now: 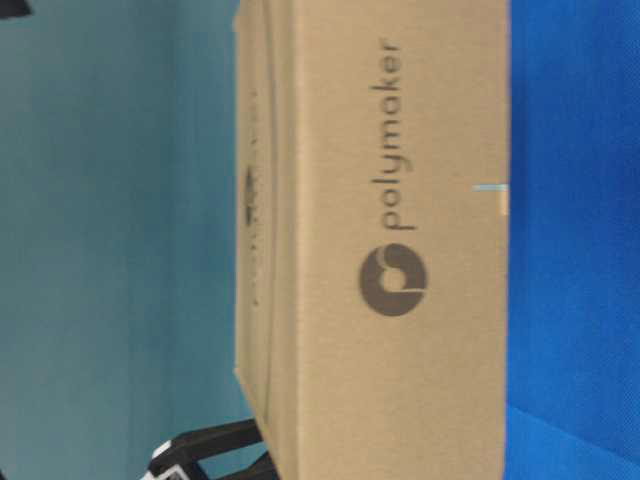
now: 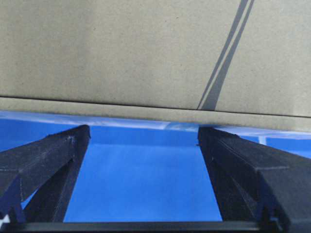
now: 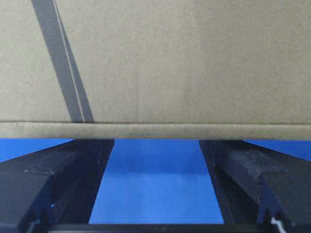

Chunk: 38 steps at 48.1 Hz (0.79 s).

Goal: Lift up the cardboard box by clamping it between your arms.

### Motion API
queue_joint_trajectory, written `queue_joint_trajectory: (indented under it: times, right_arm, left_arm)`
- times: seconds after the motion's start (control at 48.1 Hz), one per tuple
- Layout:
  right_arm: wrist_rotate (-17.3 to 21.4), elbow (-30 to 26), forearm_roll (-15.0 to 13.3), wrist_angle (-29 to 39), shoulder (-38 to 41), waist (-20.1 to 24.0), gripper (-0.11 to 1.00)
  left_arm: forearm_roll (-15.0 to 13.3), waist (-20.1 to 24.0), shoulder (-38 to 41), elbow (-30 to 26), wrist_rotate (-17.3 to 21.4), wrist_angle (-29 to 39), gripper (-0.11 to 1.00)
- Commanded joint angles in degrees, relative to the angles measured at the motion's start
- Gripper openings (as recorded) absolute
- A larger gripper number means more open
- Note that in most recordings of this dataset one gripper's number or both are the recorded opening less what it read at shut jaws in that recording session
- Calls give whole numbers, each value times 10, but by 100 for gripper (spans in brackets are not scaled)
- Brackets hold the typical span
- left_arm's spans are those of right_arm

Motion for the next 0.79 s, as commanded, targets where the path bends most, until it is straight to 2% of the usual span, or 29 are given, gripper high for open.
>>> queue_joint_trajectory:
  times: [0.0,0.229,0.769]
  right_arm:
    - [-8,-8,3,-24,4,3,100]
    - [-21,0,3,-50,35,1,100]
    - [-22,26,2,-123,109,2,100]
  left_arm:
    - [1,4,6,-6,-5,-25,87]
    - [1,4,25,7,-9,-40,87]
    - [1,5,77,42,-11,-94,87]
